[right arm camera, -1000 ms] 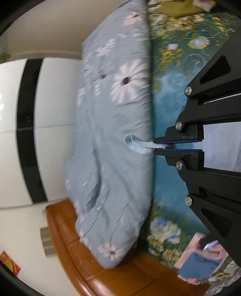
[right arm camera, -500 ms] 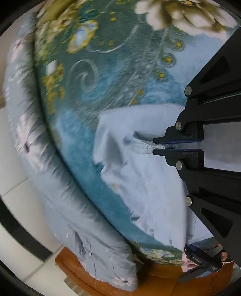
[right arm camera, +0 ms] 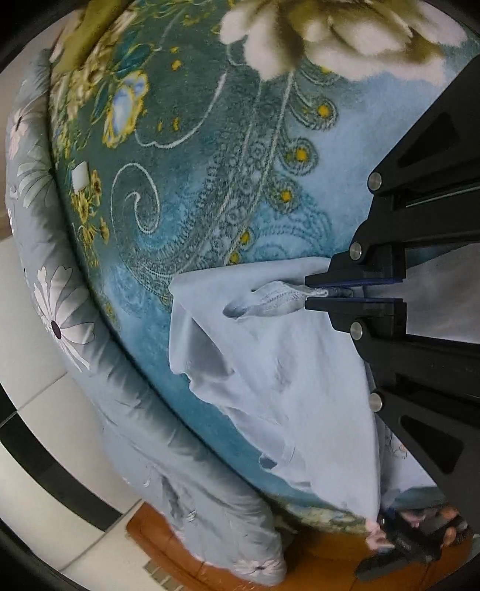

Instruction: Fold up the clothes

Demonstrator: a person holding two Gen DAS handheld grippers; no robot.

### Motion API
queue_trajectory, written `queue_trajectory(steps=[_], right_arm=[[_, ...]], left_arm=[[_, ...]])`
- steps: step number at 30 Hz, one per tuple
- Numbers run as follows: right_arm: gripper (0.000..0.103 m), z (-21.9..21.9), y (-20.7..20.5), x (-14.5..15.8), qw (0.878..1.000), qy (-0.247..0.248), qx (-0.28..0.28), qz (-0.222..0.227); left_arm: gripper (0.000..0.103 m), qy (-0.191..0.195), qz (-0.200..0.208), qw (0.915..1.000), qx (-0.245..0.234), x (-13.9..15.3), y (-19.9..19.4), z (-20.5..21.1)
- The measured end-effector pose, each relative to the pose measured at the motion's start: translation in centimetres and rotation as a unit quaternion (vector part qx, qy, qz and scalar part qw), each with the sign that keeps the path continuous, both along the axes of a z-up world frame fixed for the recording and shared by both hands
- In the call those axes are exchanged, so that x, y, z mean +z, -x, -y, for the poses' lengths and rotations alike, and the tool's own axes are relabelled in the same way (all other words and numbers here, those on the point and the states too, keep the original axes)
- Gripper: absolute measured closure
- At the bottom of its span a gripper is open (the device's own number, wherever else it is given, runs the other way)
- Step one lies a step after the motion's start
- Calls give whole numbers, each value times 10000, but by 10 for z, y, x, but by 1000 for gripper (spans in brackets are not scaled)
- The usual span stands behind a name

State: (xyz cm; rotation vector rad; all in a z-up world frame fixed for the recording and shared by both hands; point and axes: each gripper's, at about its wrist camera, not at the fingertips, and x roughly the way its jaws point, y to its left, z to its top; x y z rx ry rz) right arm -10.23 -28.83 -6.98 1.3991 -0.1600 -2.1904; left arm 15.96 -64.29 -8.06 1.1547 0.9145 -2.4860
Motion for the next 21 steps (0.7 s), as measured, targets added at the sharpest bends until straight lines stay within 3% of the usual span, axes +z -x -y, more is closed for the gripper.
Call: queue_trajectory(steps=[4,7,14,17,19,21], right_arm=[[98,11,-2,7,9979,-509,301,-246],[98,14,1,7,9966,-674,384,-282],[92,18,0,21,9944,-959,136,-413],[75,18,-9,47,9891,-1173,-10,-887],[75,31,-15,65,9857,-1219,86,-1157],[75,68,-28,74,9836,-1090,748,-1230]], left_arm=[[20,109,2,9993,-353,9,-8,-7],[20,291,-36,9993,-227,16,-16,-5],[20,-407,-507,9965,524,9,-37,31],[20,-700,-575,9935,693,0,-37,39],[20,-722,-582,9927,767,-2,-37,41],[20,-663,-618,9924,835,-1,-37,41]])
